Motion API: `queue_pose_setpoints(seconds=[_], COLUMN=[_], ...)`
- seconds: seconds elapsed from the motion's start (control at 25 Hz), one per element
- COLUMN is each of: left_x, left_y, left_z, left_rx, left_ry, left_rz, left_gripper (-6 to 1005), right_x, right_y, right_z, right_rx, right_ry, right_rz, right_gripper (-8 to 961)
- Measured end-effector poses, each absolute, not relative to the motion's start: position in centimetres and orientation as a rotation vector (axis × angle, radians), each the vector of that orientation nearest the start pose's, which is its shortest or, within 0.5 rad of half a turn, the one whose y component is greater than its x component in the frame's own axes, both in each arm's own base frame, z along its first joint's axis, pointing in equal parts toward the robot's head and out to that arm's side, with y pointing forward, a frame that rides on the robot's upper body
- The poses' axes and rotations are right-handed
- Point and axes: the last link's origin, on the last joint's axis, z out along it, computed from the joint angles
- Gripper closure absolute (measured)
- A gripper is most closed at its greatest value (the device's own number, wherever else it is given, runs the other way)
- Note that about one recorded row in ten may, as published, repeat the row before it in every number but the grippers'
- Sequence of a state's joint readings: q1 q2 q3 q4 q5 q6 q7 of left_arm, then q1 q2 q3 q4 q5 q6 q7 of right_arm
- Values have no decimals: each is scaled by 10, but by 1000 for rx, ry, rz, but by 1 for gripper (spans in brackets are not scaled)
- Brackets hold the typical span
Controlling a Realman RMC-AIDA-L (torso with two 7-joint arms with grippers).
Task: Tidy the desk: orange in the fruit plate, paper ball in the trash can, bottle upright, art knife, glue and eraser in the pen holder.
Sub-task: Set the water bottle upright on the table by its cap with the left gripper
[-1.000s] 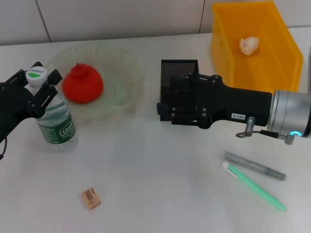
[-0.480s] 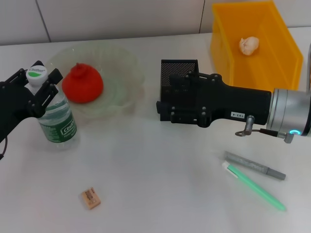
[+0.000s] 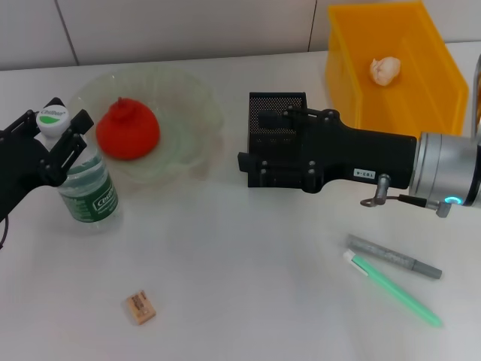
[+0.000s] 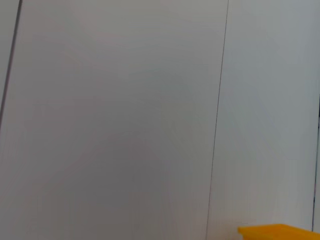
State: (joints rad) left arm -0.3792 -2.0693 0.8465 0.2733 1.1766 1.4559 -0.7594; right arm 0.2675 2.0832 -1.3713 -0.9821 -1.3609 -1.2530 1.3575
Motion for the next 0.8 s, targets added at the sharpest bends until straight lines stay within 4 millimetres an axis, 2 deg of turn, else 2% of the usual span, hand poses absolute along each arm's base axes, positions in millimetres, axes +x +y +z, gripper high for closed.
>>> queue_pose_setpoints(seconds=[0.8], left_x=[-302], left_y=[305], left_z=[-2], left_rx=[-2073], left_ry=[-467], left_rz=[-1013], left_gripper=[499], right_x=[205], right_y=[317], right_z=[-18], right_rx=[-2604], right_ry=[384], right_rz=[898], right_gripper=[181])
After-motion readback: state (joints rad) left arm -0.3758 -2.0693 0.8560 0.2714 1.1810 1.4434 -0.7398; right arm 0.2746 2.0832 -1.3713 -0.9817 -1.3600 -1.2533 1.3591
